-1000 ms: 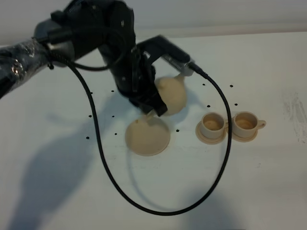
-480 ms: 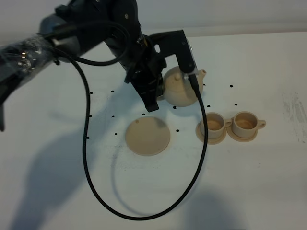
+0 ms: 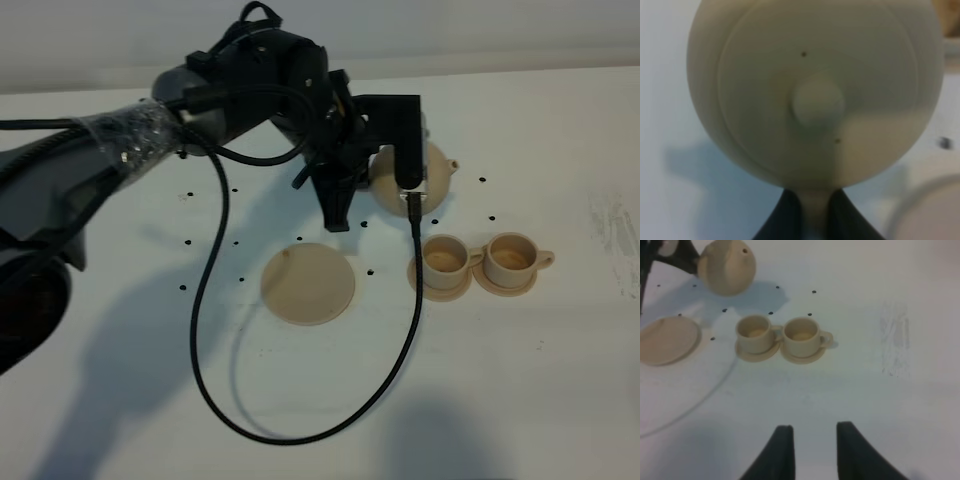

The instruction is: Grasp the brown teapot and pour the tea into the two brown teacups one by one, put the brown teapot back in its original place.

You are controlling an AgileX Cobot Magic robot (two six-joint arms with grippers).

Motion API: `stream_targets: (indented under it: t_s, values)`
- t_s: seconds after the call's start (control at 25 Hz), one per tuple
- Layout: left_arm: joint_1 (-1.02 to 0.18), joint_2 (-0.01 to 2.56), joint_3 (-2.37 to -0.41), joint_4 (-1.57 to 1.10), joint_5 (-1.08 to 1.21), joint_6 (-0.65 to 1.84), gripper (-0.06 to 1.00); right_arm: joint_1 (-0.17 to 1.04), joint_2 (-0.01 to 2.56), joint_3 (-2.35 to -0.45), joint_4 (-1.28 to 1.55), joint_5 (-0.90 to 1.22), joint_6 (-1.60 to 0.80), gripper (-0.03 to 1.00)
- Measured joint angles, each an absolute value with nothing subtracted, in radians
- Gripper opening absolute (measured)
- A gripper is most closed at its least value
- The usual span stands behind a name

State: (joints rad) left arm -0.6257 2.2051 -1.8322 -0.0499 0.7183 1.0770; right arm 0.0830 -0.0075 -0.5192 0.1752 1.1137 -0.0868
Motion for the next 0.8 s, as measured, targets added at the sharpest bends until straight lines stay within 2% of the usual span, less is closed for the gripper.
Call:
stream_targets:
  t_s: [0.28, 0.8]
  values:
    - [-0.65, 2.256, -1.914, 0.0, 0.688, 1.132, 0.08, 0.083, -0.008, -0.519, 0.175, 1.114, -0.087, 0.2]
    - [-0.652, 2.257, -1.922, 0.02, 0.648, 1.257, 0.08, 0.083, -0.008, -0.519, 0.175, 1.114, -0.087, 0.2]
